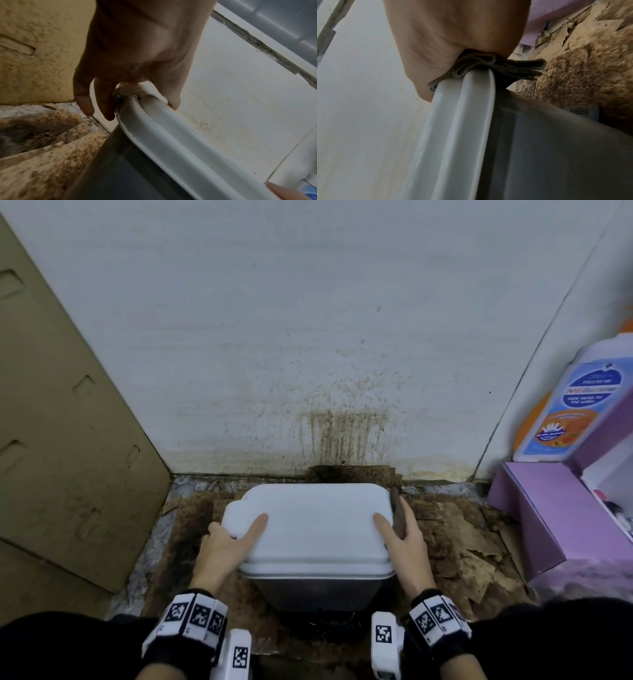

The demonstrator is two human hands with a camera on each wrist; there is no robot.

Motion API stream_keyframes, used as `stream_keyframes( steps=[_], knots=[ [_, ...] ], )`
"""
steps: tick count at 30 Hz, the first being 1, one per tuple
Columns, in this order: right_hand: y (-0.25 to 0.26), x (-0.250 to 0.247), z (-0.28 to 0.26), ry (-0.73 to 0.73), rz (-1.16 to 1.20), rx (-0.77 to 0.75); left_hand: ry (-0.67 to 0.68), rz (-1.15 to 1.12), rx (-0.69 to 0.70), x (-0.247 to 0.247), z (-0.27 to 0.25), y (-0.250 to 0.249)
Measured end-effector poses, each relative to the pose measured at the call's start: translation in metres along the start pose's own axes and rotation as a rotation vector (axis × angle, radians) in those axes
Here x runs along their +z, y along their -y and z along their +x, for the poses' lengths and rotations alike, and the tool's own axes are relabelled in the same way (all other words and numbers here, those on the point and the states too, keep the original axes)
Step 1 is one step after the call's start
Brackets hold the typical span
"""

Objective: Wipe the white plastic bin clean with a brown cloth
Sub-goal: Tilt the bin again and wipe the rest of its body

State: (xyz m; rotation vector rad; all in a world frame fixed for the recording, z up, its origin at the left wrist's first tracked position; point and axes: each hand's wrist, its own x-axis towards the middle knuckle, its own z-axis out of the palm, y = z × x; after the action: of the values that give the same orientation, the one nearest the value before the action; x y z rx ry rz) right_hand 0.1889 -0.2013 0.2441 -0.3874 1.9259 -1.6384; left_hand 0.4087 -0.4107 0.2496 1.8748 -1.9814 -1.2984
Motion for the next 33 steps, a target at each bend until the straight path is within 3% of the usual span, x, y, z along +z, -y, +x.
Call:
stream_keyframes(
  steps=[5, 11, 20, 27, 33],
  knots=[
    [-0.004, 0.001, -0.006, -0.059, 0.043, 0.006, -0.042, -0.017, 0.051, 0.001, -0.005, 0.002],
    [-0.016, 0.010, -0.022, -0.251, 0.146, 0.051, -0.076, -0.018, 0.145, -0.002, -0.005, -0.003],
    [-0.020, 0.045, -0.057, -0.465, 0.140, 0.058, -0.018, -0.151, 0.246, -0.011, 0.013, -0.015],
    [-0.029, 0.047, -0.039, -0.390, 0.047, 0.048, -0.044, -0.202, 0.233, -0.004, 0.019, -0.013],
    [-0.018, 0.019, -0.005, -0.161, 0.141, 0.046, -0.092, -0.232, 0.125, 0.006, 0.011, -0.012]
  ],
)
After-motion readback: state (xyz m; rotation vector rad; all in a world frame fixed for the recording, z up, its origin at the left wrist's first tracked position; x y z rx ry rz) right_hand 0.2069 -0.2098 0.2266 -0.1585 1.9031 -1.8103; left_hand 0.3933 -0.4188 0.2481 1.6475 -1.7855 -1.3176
